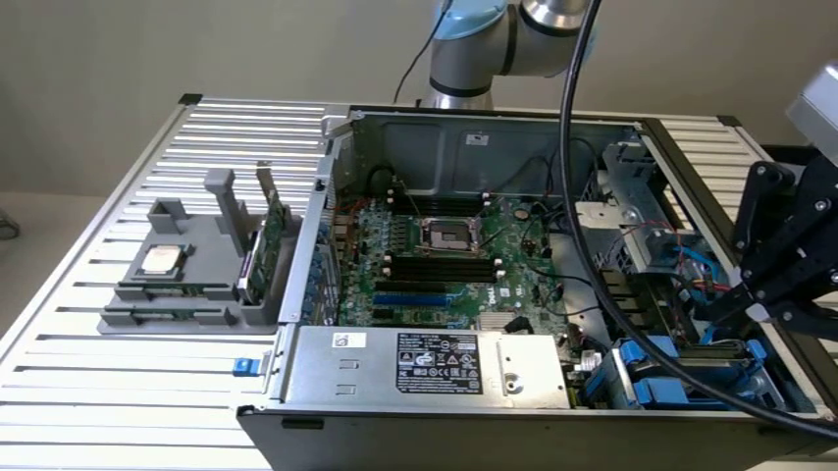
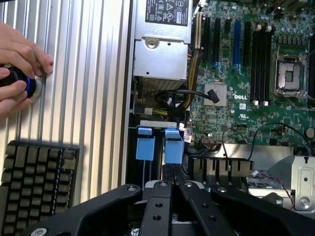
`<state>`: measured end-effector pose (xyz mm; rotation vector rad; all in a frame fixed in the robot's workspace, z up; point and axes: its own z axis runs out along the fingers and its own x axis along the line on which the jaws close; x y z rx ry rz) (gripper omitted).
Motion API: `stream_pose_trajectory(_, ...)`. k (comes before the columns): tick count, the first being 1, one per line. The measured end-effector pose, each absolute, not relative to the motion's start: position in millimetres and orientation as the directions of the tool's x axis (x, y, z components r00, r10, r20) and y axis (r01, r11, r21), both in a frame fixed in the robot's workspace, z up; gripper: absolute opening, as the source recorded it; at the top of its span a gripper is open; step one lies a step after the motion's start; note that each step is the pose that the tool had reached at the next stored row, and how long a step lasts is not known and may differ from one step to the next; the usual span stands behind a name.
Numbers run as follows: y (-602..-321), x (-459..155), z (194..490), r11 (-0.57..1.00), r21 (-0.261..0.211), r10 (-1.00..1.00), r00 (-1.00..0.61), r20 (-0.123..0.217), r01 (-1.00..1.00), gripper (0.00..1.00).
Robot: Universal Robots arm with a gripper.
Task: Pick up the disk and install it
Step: 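Pick up the disk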
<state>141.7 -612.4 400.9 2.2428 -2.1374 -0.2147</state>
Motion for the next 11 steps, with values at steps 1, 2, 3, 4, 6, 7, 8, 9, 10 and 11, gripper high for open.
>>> stream_pose_trajectory(1, -612, 142, 400, -0.052, 0.114, -0.996, 0.044, -0.075, -0.992, 0.13)
stream_pose_trajectory(2, -612, 142, 400, -0.052, 0.109, -0.996, 0.044, -0.074, -0.993, 0.13)
stream_pose_trajectory(3, -613, 142, 399, -0.052, 0.105, -0.996, 0.045, -0.074, -0.993, 0.13)
stream_pose_trajectory(4, -613, 142, 397, -0.053, 0.102, -0.996, 0.045, -0.074, -0.993, 0.13)
stream_pose_trajectory(6, -613, 142, 394, -0.053, 0.096, -0.996, 0.045, -0.074, -0.994, 0.13)
stream_pose_trajectory(7, -613, 142, 392, -0.053, 0.093, -0.996, 0.046, -0.074, -0.994, 0.13)
stream_pose_trajectory(8, -613, 142, 391, -0.053, 0.090, -0.996, 0.046, -0.074, -0.995, 0.13)
stream_pose_trajectory(9, -613, 142, 389, -0.053, 0.087, -0.996, 0.046, -0.074, -0.995, 0.13)
stream_pose_trajectory(10, -613, 142, 388, -0.052, 0.083, -0.996, 0.046, -0.074, -0.995, 0.13)
stream_pose_trajectory(11, -613, 142, 386, -0.053, 0.080, -0.996, 0.047, -0.074, -0.995, 0.13)
